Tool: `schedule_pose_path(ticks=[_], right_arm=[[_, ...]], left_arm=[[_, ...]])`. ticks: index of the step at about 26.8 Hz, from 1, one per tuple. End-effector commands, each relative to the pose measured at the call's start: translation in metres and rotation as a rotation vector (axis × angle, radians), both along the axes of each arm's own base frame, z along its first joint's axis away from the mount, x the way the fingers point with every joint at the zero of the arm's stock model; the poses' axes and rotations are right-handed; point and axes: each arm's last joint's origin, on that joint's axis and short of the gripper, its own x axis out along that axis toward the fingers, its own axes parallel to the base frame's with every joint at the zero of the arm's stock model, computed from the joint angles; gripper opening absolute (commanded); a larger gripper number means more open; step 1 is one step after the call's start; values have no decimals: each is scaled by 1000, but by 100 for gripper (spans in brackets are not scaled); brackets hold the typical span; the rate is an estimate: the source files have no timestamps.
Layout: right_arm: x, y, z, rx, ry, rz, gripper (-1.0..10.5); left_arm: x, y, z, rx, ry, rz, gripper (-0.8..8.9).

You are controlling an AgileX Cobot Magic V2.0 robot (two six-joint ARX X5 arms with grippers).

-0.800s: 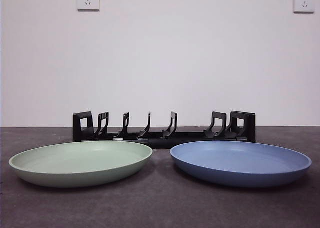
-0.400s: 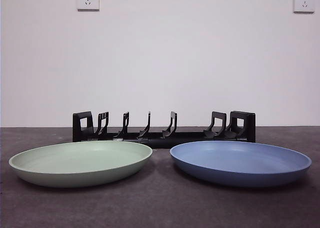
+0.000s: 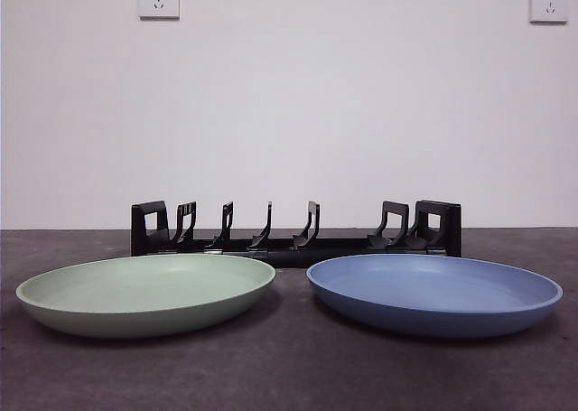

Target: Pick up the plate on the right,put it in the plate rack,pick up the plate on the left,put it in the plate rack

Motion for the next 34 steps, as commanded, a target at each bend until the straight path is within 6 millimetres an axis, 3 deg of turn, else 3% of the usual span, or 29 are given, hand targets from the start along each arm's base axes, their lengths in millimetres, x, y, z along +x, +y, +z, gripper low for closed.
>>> schedule_pose_path(ticks=[1,9,13,22,23,24,26,27,29,34], right_arm=[[1,1,18,-60,35,51,-11],[7,3,46,-95,238,169,-11],[11,3,48,-131,349,207,-11],[14,3,52,-132,344,208,5],[14,3,53,-133,339,207,8],[15,3,53,-134,331,206,42],[15,3,54,-125,327,221,264],[16,4,54,-108,331,236,367],[19,4,53,-87,346,244,508],[28,4,50,-80,383,245,541]], left_arm=[[0,-1,18,47,2,-54,-7],[2,-4,51,114,114,-163,-7],[5,-6,51,128,185,-232,-7],[11,-9,48,135,217,-262,6],[11,-9,48,135,217,-262,55],[11,-9,48,136,215,-261,174],[12,-9,49,136,208,-261,475],[13,-9,49,132,204,-259,545],[14,-9,51,116,201,-262,544],[16,-9,60,125,175,-247,544]])
